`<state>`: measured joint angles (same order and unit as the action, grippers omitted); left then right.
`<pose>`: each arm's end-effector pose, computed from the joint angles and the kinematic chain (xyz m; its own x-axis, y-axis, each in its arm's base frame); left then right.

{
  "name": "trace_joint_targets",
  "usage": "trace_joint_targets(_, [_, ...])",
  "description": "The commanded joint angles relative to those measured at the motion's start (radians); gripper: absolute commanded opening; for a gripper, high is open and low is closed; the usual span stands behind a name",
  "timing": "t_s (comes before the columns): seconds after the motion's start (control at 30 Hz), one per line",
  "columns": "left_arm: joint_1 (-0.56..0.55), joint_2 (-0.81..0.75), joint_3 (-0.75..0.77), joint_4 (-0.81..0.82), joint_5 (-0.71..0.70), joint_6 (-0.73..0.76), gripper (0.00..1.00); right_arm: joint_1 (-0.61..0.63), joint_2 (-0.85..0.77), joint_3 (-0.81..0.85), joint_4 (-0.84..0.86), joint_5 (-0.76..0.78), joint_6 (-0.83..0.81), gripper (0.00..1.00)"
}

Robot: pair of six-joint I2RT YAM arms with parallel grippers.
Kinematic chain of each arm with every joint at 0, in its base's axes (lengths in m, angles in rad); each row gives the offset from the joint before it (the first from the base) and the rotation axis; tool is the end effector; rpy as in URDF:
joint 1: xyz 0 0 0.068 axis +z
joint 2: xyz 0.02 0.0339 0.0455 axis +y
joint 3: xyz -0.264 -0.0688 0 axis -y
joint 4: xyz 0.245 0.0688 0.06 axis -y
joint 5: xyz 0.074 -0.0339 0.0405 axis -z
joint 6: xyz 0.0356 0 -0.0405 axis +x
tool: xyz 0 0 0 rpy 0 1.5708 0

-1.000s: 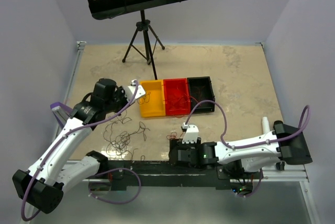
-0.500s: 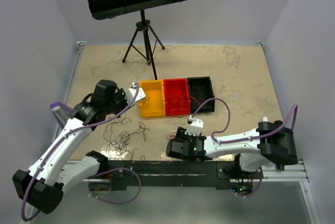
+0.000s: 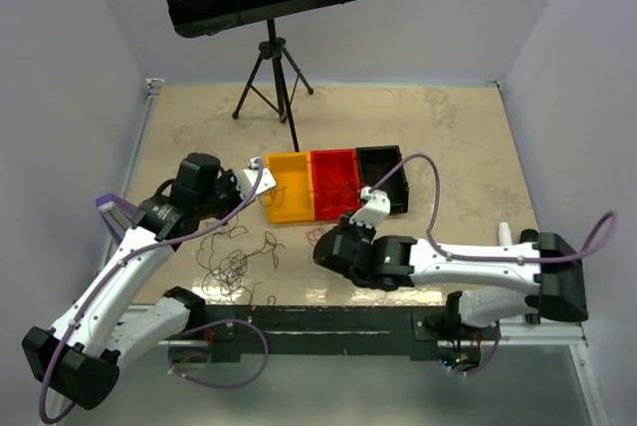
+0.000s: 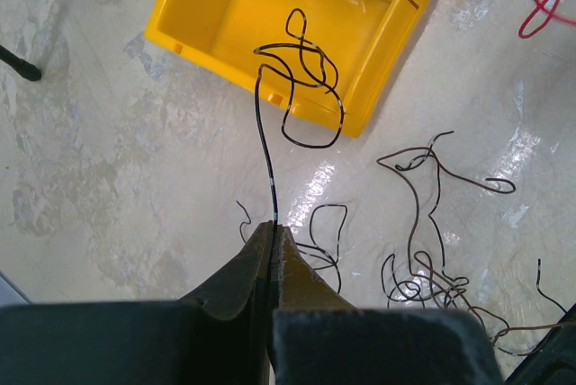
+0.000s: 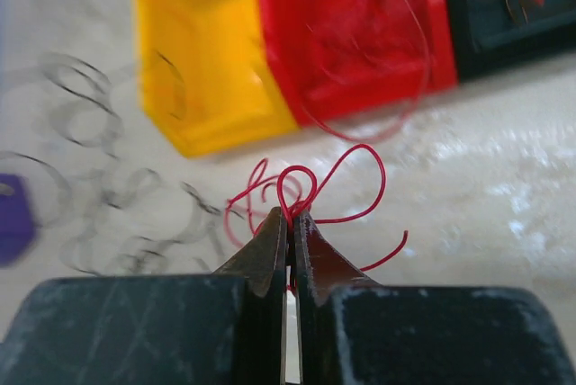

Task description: Untangle the cables

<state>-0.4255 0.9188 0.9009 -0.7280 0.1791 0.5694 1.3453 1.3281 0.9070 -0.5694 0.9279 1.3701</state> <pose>0.1667 -0.0825 0.3050 -0.2374 0.6900 -0.6838 0.7757 0.5583 0.2942 0.0852 0.2441 0.2446 -0.5137 0.3880 -0.7652 0.0863 0.9108 0.4038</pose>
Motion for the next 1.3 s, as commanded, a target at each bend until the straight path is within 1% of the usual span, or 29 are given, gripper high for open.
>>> trace_joint_targets(0.0, [0.005,-0.005,0.02,0.002,0.013,0.01,0.0,-0.075,-0.138,0.138,0.035,0.134,-0.251,0.0])
trace_joint_targets(0.1, [0.005,-0.005,0.023,0.001,0.016,0.006,0.0,-0.173,-0.167,0.158,0.153,0.103,-0.438,0.0])
trace_joint_targets(0.23, [0.005,-0.005,0.026,-0.002,0.019,0.006,0.0,-0.297,-0.127,0.162,0.293,0.033,-0.62,0.0])
trace_joint_targets(0.4, [0.005,-0.003,0.038,-0.01,0.025,0.001,0.0,-0.411,-0.006,0.176,0.426,-0.073,-0.724,0.0])
trace_joint_targets(0.47, [0.005,-0.001,0.05,-0.014,0.03,-0.002,0.0,-0.451,0.051,0.185,0.466,-0.11,-0.744,0.0])
trace_joint_targets(0.6, [0.005,-0.001,0.099,-0.036,0.04,-0.008,0.0,-0.486,0.187,0.223,0.509,-0.162,-0.766,0.0])
trace_joint_targets(0.77, [0.005,-0.006,0.158,-0.068,0.049,-0.016,0.0,-0.495,0.364,0.314,0.484,-0.195,-0.766,0.0])
trace_joint_targets(1.03, [0.005,-0.023,0.147,-0.068,0.037,-0.011,0.0,-0.5,0.471,0.326,0.506,-0.239,-0.7,0.0])
trace_joint_targets(1.1, [0.007,-0.021,0.15,-0.064,0.045,-0.016,0.0,-0.514,0.49,0.317,0.506,-0.265,-0.657,0.0])
trace_joint_targets(1.13, [0.005,-0.02,0.162,-0.063,0.046,-0.028,0.0,-0.526,0.485,0.296,0.535,-0.312,-0.648,0.0])
trace_joint_targets(1.17, [0.005,-0.014,0.18,-0.065,0.048,-0.04,0.0,-0.538,0.467,0.262,0.59,-0.364,-0.651,0.01])
trace_joint_targets(1.2, [0.005,0.0,0.206,-0.071,0.051,-0.052,0.0,-0.54,0.447,0.238,0.627,-0.403,-0.652,0.08])
trace_joint_targets(1.27, [0.005,0.021,0.291,-0.096,0.062,-0.072,0.0,-0.541,0.39,0.216,0.644,-0.428,-0.657,0.35])
